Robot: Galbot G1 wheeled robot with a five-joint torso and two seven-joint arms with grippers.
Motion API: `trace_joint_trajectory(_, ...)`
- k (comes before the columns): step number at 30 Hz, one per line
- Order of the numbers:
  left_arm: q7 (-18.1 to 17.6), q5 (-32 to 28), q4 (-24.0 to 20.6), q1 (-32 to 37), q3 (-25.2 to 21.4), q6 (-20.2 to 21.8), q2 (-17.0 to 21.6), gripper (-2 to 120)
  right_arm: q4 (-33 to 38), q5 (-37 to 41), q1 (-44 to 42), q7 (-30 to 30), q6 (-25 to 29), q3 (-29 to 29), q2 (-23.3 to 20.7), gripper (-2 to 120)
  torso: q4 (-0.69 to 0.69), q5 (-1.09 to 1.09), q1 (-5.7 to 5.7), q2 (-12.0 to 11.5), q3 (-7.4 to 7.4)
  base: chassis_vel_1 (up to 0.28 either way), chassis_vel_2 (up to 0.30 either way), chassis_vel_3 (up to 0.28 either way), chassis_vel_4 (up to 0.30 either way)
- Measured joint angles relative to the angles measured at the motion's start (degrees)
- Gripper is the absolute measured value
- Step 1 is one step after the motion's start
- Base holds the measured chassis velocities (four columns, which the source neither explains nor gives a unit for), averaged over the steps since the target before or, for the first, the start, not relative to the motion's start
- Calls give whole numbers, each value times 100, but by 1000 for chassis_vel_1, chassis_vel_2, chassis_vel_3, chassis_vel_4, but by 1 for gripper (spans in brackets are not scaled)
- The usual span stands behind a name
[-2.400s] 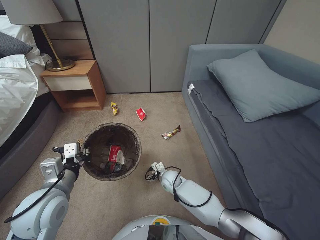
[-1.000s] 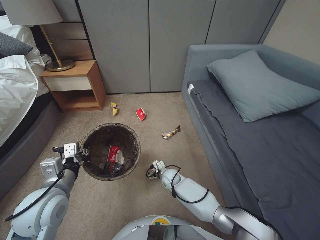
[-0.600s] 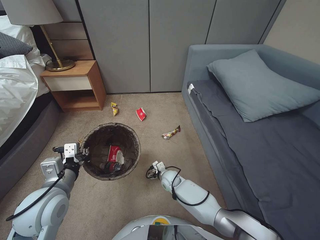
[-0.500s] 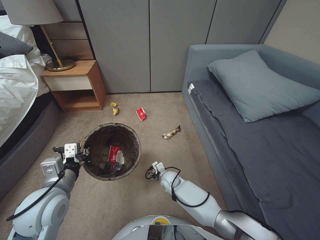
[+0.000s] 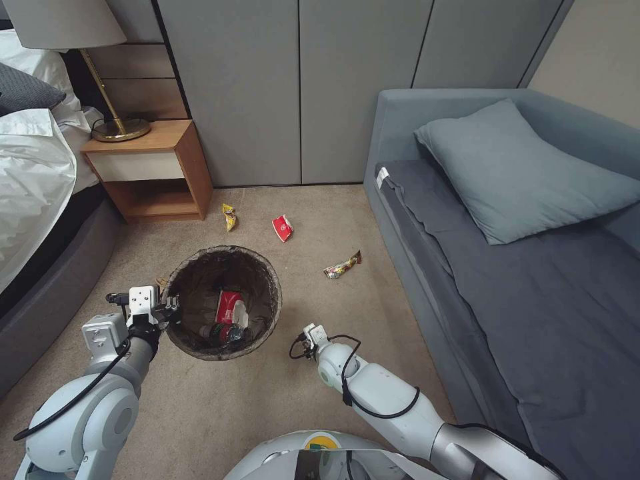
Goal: Pick up the trash bin, then pick up the garbage from the floor and place it into the trash bin.
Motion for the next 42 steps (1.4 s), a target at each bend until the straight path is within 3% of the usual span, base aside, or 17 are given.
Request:
trace_joint_trajectory(7,2,11,10,-2,29,-1,3,3,99,-8,-37,41,-7,5,-46,2,-1,0,0,0,0,0,0,0,0)
trace_joint_trajectory(21,-1,17,-30,42,39,0,9,3,585,-13,-122,35,25,201,-151,0,0,2,0,0,0,0,0,0,0)
trace_joint_trajectory(29,-3,21,-44,57,37,2,9,3,1680,78,-262,55,-7,483,-536,0,0,2,0,0,-1,0,0,0,0)
trace_joint_trajectory(35,-10,48,-21,55,55,5,25,3,3104,450,-446,51,-147,990,-1219,0,0,3,0,1,-1,0,0,0,0)
trace_joint_trajectory(42,-23,102,54,40,100,14,64,3,4177,941,-546,-94,-251,1616,-1749,0,1,2,0,1,-1,0,0,0,0)
